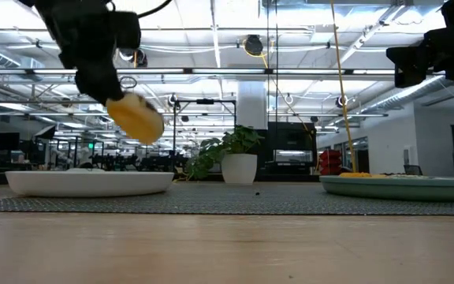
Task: Pick & Place donuts
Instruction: Put the large black doughnut on top of the white plate
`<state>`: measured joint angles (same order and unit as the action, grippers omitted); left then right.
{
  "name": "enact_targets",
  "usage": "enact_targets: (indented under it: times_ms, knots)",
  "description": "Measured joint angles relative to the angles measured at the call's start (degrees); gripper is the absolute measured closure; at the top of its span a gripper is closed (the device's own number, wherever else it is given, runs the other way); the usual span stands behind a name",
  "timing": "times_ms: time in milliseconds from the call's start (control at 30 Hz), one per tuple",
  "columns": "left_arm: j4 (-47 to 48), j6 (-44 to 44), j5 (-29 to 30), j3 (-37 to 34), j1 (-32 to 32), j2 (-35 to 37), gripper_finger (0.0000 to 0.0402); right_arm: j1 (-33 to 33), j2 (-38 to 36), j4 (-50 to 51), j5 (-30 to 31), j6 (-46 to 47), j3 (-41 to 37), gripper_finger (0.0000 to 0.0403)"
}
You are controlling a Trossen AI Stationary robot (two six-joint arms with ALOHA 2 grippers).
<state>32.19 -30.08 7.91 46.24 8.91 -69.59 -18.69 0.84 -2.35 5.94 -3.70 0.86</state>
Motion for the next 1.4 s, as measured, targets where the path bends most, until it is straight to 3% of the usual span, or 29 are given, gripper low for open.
enact_targets:
  times_ms: [300, 800, 1400]
  knots:
    - [5.20, -5.57, 9.69, 0.00, 1.46, -6.39, 0.0174, 0.01, 0.00, 0.00, 0.01, 0.00, 0.00, 0.0177]
    - [4.89, -8.00, 10.40, 0.00, 1.46, -16.27, 0.0174, 0.00, 0.00, 0.00, 0.00, 0.00, 0.00, 0.0180]
    - [4.77, -11.97, 11.43, 0.00, 0.40, -16.21, 0.0173, 0.01, -0.01, 0.00, 0.00, 0.00, -0.02, 0.0177]
